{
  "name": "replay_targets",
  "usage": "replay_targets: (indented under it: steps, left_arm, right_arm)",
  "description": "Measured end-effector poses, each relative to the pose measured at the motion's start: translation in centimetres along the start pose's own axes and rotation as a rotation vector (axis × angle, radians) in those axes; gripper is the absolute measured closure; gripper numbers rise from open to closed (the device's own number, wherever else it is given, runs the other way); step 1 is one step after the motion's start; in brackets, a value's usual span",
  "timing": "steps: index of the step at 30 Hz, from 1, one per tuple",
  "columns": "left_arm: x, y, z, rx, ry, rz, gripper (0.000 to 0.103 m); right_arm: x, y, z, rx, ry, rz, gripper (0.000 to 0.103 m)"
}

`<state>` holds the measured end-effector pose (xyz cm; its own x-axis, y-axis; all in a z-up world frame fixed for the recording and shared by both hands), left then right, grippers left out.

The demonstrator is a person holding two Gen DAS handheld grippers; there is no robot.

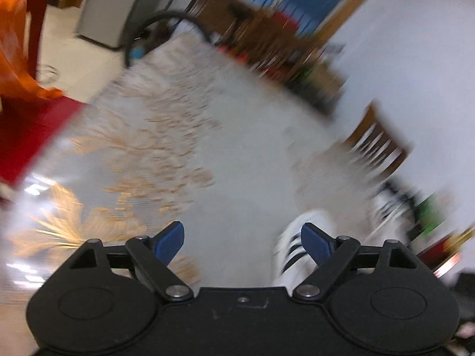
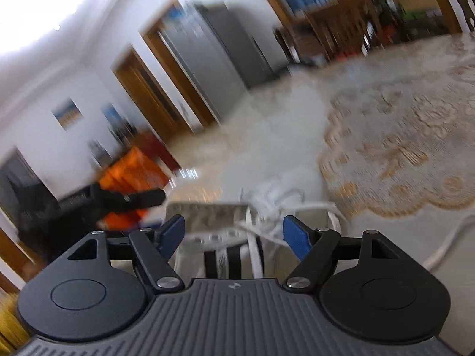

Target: Lace up shoes with both hands

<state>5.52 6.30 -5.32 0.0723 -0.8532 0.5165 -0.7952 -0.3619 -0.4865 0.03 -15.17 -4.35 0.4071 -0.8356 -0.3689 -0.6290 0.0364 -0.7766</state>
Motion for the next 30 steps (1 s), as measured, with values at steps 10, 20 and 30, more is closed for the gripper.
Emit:
replay_targets:
  steps: [10, 20, 30]
  left_arm:
    - [2.0, 1.2, -1.7, -0.137, -0.272, 0.185, 0.018]
    - [0.9, 2.6, -0.9, -0.197, -0.327, 0.263, 0.018]
    - [0.3, 2.7, 0.1, -0.215, -0.311, 0.304, 0.016]
  right_arm:
    - [-1.9, -1.0, -2.2, -0.212, 0.097, 0.126, 0.027]
    - [-2.5, -1.5, -1.5, -0.248, 0.158, 0.152, 0.027]
    - [-3.1, -1.2, -0.6, -0.288, 0.207, 0.155, 0.027]
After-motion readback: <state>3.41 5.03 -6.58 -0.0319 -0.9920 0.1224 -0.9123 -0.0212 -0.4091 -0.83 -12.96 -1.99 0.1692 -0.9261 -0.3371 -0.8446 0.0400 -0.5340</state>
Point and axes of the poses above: each gripper's, at about its wrist camera, not at the fingertips, and z roughly the way its jaws point, x to its right, y to its underside, the point moved 7 cm from there along z, roughly the way its jaws point, and after that the axes turned 10 degrees about -z, right-handed, at the moved point
